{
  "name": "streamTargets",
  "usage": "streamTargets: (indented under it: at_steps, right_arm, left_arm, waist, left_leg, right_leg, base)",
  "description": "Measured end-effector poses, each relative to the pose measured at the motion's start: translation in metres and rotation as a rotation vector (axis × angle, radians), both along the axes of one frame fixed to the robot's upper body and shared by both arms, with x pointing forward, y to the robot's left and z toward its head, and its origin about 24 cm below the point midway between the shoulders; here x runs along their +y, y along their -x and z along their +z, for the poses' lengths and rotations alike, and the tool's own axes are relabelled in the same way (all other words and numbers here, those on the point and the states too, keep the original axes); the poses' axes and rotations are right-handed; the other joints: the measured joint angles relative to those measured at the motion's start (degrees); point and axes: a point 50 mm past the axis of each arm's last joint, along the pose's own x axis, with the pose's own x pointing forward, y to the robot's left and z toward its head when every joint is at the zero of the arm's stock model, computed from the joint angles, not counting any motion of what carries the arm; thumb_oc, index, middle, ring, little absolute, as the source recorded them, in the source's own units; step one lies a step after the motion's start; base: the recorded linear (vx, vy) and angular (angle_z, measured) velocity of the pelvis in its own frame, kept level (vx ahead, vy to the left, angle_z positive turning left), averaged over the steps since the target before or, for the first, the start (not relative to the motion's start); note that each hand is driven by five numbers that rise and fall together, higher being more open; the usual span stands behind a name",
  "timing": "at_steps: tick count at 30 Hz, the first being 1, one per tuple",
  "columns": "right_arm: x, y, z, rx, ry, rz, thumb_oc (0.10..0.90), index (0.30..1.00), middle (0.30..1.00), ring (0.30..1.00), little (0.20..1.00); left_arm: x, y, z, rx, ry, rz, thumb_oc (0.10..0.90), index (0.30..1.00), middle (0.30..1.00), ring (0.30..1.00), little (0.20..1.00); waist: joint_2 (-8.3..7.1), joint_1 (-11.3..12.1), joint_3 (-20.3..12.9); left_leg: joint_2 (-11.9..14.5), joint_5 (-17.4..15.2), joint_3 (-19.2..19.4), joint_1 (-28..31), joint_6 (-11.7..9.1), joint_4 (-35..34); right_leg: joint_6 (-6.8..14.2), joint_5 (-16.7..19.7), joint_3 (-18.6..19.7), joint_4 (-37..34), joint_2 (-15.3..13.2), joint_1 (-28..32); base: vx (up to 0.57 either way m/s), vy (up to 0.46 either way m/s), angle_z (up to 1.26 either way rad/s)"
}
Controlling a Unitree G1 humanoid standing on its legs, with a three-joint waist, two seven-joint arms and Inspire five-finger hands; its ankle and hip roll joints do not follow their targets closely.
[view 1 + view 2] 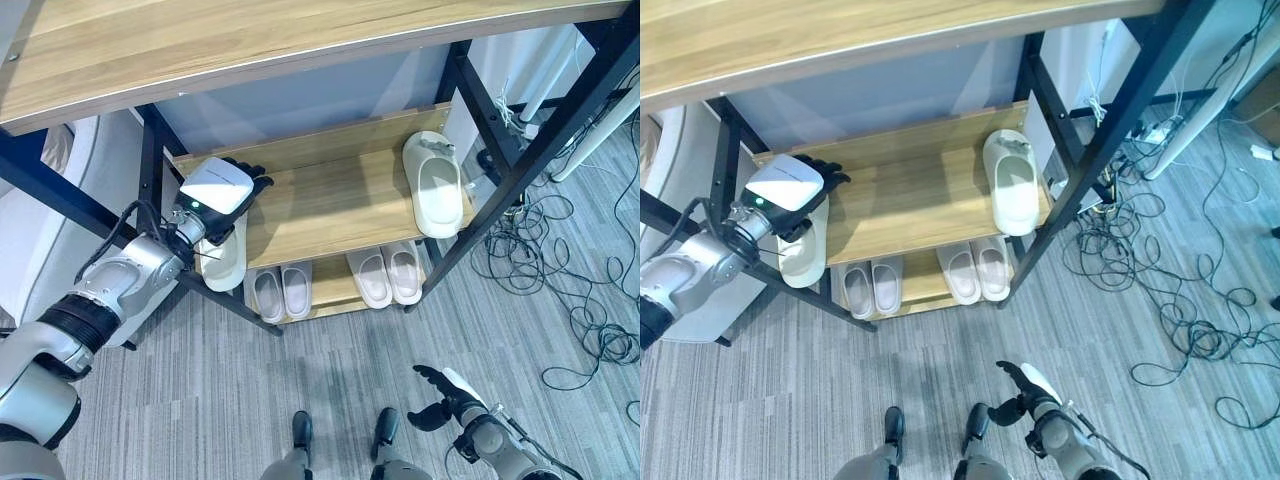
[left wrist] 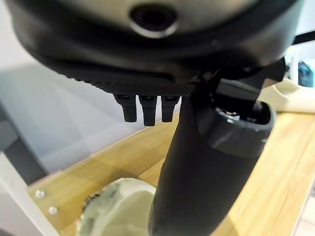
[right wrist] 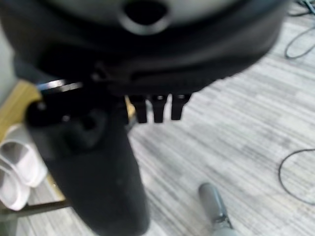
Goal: Arrange the slippers neatly on the shoe rack.
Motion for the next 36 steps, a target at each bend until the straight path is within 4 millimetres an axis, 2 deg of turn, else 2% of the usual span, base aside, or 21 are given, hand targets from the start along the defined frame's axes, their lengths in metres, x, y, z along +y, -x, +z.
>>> streamTargets:
  at_steps: [10,14,20,21,22,23,29,36]
  right_arm:
    - [-0.002,-0.006,0.004,-0.013,0.004,0.007,0.800,0.900,0.900,0.900,0.900]
    - [-0.003,-0.009,0.007,-0.024,-0.005,0.009,0.800,0.900,0.900,0.900,0.900]
    - [0.001,-0.014,0.012,-0.045,-0.021,0.022,0.800,0.900,0.900,0.900,0.900]
    - [0.000,-0.014,0.012,-0.043,-0.018,0.022,0.800,0.900,0.900,0.900,0.900]
    - [-0.001,-0.014,0.012,-0.044,-0.020,0.020,0.800,0.900,0.900,0.900,0.900]
    - [-0.001,-0.014,0.012,-0.043,-0.020,0.019,0.800,0.900,0.900,0.900,0.900]
    - [0.005,-0.019,0.017,-0.071,-0.045,0.033,0.800,0.900,0.900,0.900,0.900]
    - [0.006,-0.015,0.015,-0.057,-0.046,0.040,0.800,0.900,0.900,0.900,0.900]
  left_arm:
    - [0.006,0.000,-0.001,0.003,-0.069,0.014,0.800,0.900,0.900,0.900,0.900]
    - [0.001,-0.004,0.003,0.028,-0.179,0.001,0.800,0.900,0.900,0.900,0.900]
    - [0.002,-0.005,0.003,0.033,-0.181,0.007,0.800,0.900,0.900,0.900,0.900]
    - [0.004,-0.005,0.002,0.036,-0.180,0.013,0.598,0.596,0.596,0.596,0.596]
    - [0.010,-0.006,0.001,0.043,-0.183,0.039,0.463,0.394,0.394,0.394,0.394]
    - [0.010,-0.007,0.001,0.044,-0.183,0.043,0.400,0.300,0.300,0.300,0.300]
    - [0.006,-0.006,0.002,0.042,-0.177,0.026,0.400,0.300,0.300,0.300,0.300]
    - [-0.012,-0.004,0.005,0.028,-0.145,-0.044,0.400,0.300,0.300,0.300,0.300]
  waist:
    - [0.29,-0.14,2.29]
    - [0.27,-0.31,2.30]
    - [0.27,-1.34,2.30]
    - [0.27,-1.40,2.30]
    - [0.27,-1.48,2.30]
    - [0.27,-1.51,2.30]
    - [0.27,-1.44,2.30]
    - [0.27,-1.40,2.30]
  left_leg:
    - [0.00,0.00,0.02,0.30,0.00,0.00]
    - [-0.05,0.00,0.04,-0.02,0.00,0.00]
    - [-0.04,0.00,0.21,-0.27,0.00,0.00]
    - [-0.03,0.00,0.23,-0.34,0.00,0.00]
    - [-0.03,0.00,0.26,-0.62,0.00,0.00]
    - [-0.03,0.00,0.26,-0.77,0.00,0.00]
    - [0.00,0.00,0.46,-0.74,0.00,0.01]
    - [-0.01,0.00,0.48,0.19,0.00,0.03]
  right_leg:
    - [-0.10,0.11,0.10,0.00,-0.01,0.24]
    - [-0.09,0.12,0.06,0.01,-0.04,-0.02]
    - [-0.09,0.12,0.45,0.01,-0.03,-0.43]
    - [-0.09,0.12,0.52,0.01,-0.02,-0.56]
    - [-0.12,0.15,0.67,0.01,-0.01,-0.94]
    - [-0.14,0.17,0.67,0.01,-0.01,-1.10]
    - [-0.32,0.30,0.81,0.02,0.01,-1.15]
    - [-0.35,0.41,0.81,0.02,0.00,-0.20]
  base:
    - [0.00,0.000,0.00]
    - [0.00,0.000,0.00]
    - [0.00,0.003,-0.02]
    - [0.00,0.009,-0.06]
    - [0.00,0.006,-0.04]
    - [0.00,0.000,0.00]
    - [0.00,-0.003,-0.01]
    - [0.00,0.000,0.00]
